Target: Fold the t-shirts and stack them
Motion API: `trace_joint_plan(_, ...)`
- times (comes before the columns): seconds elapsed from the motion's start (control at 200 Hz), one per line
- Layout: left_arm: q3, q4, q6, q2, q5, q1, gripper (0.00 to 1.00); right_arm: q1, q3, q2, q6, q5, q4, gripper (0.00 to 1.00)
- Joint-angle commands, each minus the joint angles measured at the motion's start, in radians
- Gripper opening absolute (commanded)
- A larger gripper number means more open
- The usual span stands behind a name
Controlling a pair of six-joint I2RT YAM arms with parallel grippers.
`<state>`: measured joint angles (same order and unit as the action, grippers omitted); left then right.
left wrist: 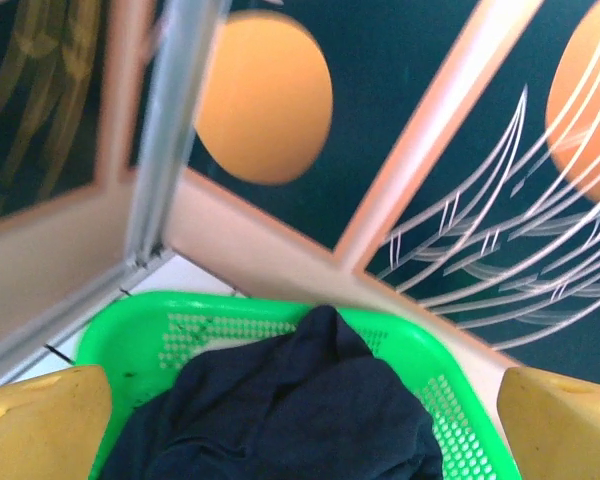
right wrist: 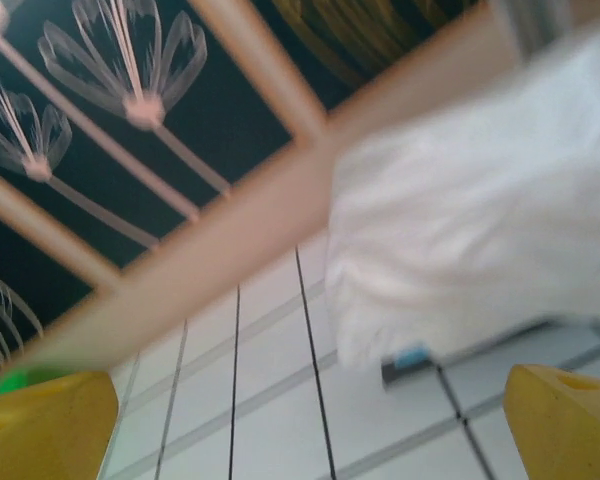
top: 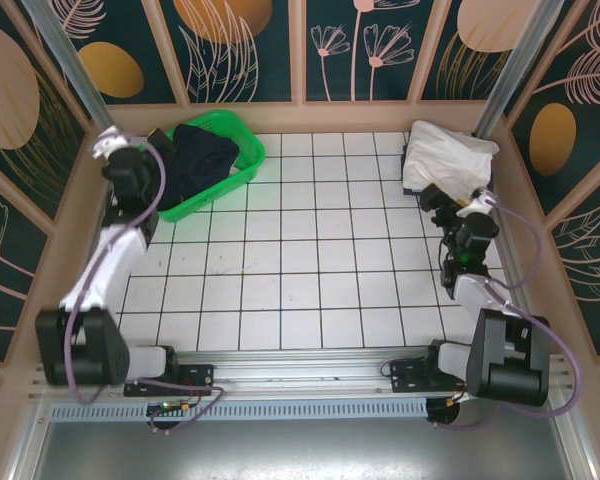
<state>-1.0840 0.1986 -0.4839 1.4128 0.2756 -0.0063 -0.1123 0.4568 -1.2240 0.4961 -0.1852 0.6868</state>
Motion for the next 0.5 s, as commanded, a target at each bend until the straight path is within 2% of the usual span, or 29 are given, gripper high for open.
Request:
trace_joint_plan(0.0, -0.151, -0.240, 0.000, 0.164, -0.101, 0.000, 0.99, 0.109, 0.158, -0.025, -0.047, -0.055, -0.302, 0.99)
trace_joint_plan(0.075, -0.249, -0.273, -0.006, 0.271, -0.103, 0.000, 0.99, 0.175, 0.217, -0.039, -0.102, 0.014, -0.410, 0.99)
trace_joint_plan(0.22, -0.451, -0.346, -0.001, 0.488, -0.153, 0.000, 0.98, 0.207, 0.217, -0.038, -0.106, -0.017, -0.414, 0.99)
trace_joint_plan(0.29, -0.541, -0.393, -0.005, 0.573, -0.187, 0.000, 0.94, 0.215, 0.212, -0.038, -0.099, -0.029, -0.407, 0.99)
trace_joint_plan(0.495, -0.634, -0.435, -0.002, 0.713, -0.233, 0.000, 0.88, 0.223, 0.207, -0.048, -0.095, -0.025, -0.411, 0.99)
